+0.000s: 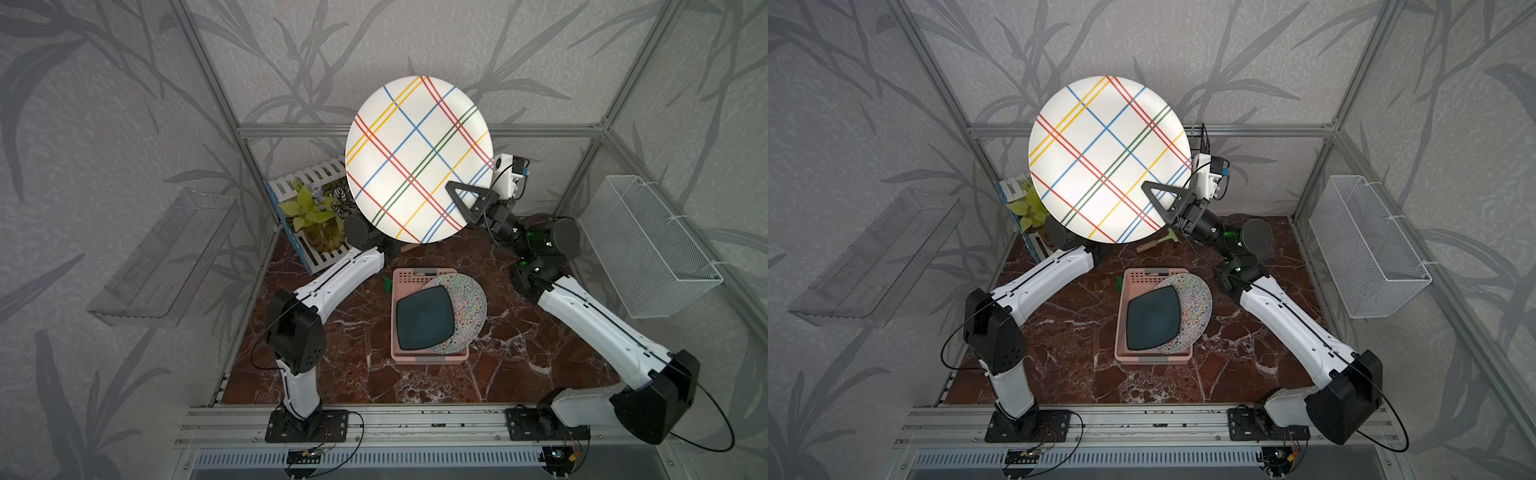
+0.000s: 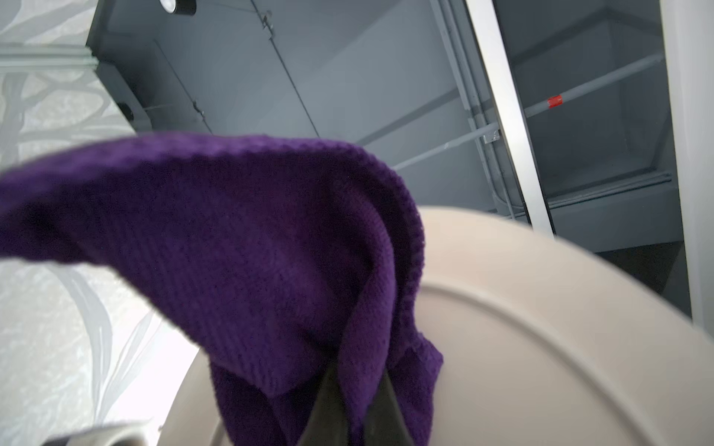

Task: Wipe the wet plate dry
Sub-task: Wipe the plate with towel.

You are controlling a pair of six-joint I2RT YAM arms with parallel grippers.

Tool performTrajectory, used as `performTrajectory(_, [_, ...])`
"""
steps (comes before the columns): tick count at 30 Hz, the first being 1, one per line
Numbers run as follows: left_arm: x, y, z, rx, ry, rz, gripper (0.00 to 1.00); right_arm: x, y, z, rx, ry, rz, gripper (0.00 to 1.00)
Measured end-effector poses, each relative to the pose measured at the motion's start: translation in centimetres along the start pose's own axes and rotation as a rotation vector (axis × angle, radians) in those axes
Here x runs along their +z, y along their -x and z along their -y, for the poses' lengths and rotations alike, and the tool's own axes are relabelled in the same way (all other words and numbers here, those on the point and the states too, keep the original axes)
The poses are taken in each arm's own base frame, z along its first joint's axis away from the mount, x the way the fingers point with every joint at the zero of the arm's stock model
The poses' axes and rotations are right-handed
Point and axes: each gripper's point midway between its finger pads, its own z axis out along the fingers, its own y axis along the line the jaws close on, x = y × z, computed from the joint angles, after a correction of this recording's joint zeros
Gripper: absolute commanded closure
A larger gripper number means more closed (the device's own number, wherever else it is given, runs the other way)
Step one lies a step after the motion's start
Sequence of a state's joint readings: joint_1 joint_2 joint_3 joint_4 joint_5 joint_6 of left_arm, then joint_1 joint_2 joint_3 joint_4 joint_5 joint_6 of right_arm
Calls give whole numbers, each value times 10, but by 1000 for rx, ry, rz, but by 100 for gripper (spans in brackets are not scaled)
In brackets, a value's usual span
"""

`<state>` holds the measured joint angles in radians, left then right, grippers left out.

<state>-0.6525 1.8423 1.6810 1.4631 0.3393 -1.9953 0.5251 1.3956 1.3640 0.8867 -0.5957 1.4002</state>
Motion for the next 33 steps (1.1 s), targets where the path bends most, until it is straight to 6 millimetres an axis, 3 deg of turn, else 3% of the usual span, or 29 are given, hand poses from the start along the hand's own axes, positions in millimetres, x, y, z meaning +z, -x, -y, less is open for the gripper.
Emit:
performTrajectory(3, [-33, -11, -33, -49, 106, 34, 100, -6, 36, 13, -17, -46, 65, 100])
performTrajectory(5, [-64, -14, -44, -34, 200, 63, 100, -18, 57, 28, -12, -107, 118, 100])
performTrajectory(8, [-99, -17, -40, 65, 343, 71, 100, -46, 77, 60, 9, -250, 199, 100])
performTrajectory(10, [-108, -12, -29, 204, 451, 70, 100, -65, 77, 79, 10, -371, 234, 100])
performTrajectory(13, [-97, 2, -13, 526, 629, 70, 100, -71, 52, 96, 0, -503, 184, 100])
performTrajectory(15, [-82, 12, -5, 711, 715, 50, 100, -64, 28, 97, -7, -523, 116, 100])
performTrajectory(17, [-80, 24, -10, 842, 807, 28, 100, -56, 6, 97, -9, -518, 48, 100])
performTrajectory(19, [-94, 44, -24, 921, 921, 27, 100, -52, -10, 99, -20, -518, 1, 100])
performTrajectory(22, [-135, 84, -46, 1006, 1147, 55, 100, -64, -21, 125, -19, -597, -33, 100])
performTrajectory(24, [-160, 107, -50, 1053, 1282, 77, 100, -72, -34, 141, -8, -647, -60, 100])
performTrajectory(27, [-174, 128, -45, 1144, 1426, 67, 100, -72, -78, 151, 0, -672, -166, 100])
performTrajectory(30, [-156, 120, -45, 1229, 1447, -33, 100, -66, -115, 149, 29, -667, -254, 100])
performTrajectory(33, [-129, 76, -74, 1258, 1387, -211, 100, -65, -117, 145, 42, -650, -268, 100])
